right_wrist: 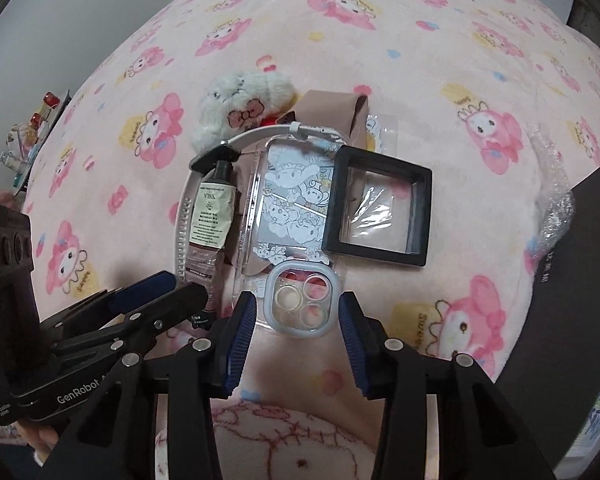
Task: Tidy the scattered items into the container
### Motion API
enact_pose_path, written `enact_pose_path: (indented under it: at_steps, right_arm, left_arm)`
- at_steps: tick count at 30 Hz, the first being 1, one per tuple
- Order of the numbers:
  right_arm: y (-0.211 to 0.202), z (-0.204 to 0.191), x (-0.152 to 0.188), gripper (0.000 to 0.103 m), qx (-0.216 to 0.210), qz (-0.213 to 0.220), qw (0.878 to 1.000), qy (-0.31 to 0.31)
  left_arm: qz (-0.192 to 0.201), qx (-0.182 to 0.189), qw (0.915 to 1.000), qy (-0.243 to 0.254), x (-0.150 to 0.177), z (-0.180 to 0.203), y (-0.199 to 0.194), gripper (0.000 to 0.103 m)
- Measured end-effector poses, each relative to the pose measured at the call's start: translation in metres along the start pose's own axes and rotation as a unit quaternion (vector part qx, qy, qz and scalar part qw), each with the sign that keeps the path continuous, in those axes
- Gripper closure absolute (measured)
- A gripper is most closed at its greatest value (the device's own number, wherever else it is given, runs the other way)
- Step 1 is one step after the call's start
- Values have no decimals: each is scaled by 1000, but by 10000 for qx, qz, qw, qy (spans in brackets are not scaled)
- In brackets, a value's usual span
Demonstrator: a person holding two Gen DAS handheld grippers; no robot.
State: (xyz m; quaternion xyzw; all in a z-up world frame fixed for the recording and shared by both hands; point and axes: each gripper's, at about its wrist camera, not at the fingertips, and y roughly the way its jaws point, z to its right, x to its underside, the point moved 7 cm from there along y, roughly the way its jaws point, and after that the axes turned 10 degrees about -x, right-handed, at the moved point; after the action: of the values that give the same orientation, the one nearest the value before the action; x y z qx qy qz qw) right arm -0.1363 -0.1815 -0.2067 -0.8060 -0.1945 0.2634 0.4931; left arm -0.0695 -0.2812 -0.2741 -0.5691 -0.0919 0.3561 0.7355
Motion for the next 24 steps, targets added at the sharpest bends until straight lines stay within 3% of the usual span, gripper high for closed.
enact_pose_path:
  at_steps: [4, 6, 8, 17, 24]
  right_arm:
    - [10, 4, -2, 64, -12, -155, 9999, 44]
    - [12, 6, -2, 64, 1, -183, 9998, 77]
    - [14, 7, 1, 64, -31, -223, 9997, 107]
    - [-6, -2, 13, 64, -303, -141, 9993, 181]
    - [-43, -14, 24, 63, -729, 220, 9967, 279]
  left_arm:
    - [-198, -199, 9996, 51, -1, 0, 21, 56]
    - [-254, -324, 9991, 99, 0, 0, 27, 64]
    - [-252, -271, 9993, 79, 0, 1, 24, 64]
    - [-106, 835, 9963, -182, 5, 13, -23, 67]
    - [66, 1282, 9917, 11, 12, 39, -59, 69]
